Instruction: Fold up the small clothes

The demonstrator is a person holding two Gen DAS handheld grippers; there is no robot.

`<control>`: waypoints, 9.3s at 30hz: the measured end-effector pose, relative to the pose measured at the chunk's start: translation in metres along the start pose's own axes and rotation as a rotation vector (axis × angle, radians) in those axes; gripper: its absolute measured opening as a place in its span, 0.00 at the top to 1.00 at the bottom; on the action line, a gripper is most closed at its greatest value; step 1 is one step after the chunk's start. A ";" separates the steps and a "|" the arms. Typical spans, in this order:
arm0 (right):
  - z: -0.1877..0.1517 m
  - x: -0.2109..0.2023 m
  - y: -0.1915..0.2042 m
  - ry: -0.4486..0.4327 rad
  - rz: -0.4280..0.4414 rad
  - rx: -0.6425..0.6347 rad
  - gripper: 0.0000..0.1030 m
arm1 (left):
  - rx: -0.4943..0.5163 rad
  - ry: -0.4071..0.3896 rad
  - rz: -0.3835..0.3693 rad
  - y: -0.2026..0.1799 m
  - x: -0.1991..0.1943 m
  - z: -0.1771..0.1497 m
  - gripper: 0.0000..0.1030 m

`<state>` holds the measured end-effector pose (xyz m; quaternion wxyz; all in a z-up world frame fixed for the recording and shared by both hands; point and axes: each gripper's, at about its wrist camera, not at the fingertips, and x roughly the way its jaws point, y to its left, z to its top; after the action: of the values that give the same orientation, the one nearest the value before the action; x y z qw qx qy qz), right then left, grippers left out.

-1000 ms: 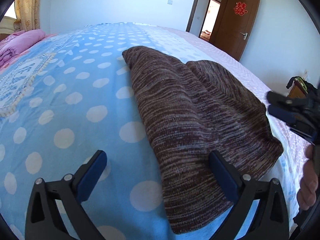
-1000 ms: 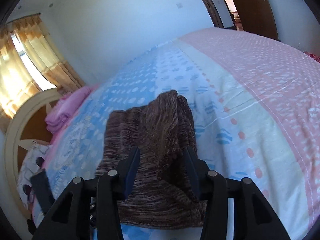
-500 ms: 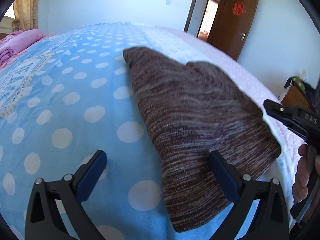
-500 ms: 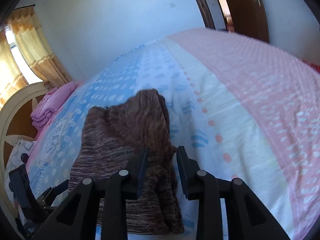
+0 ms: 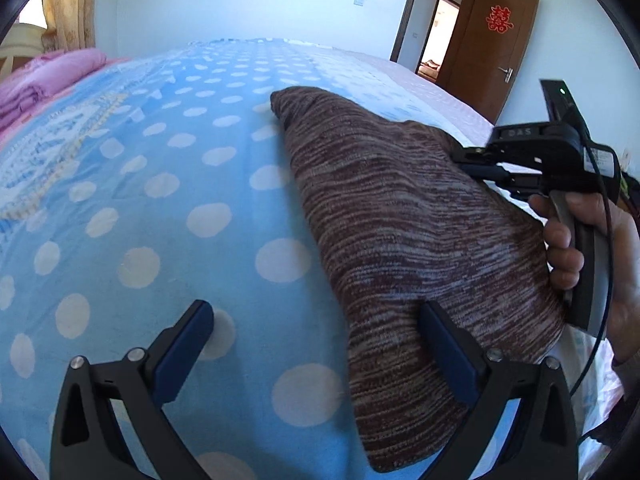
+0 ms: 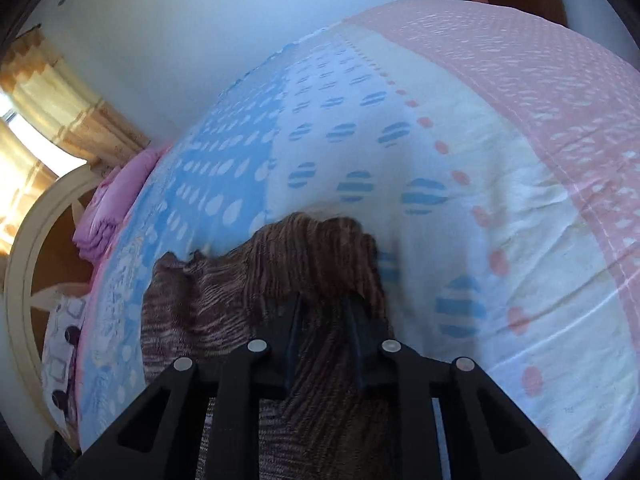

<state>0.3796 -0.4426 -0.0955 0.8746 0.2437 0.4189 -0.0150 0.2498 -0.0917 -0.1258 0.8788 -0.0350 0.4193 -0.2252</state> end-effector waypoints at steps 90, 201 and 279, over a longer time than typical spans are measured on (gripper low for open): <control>-0.059 -0.059 0.039 -0.076 0.398 -0.024 0.81 | -0.084 -0.008 -0.321 0.032 -0.062 0.000 0.82; -0.283 -0.038 0.207 0.169 0.394 -0.352 0.67 | -0.205 -0.132 0.328 0.185 -0.140 -0.102 0.03; -0.325 -0.204 0.296 -0.510 0.138 -0.779 0.25 | -0.089 -0.347 0.352 0.128 -0.230 -0.091 0.00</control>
<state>0.0798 -0.0754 0.0064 0.9749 -0.0867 0.1479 0.1421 0.1025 0.1327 -0.0503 0.9609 -0.0384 0.2711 -0.0408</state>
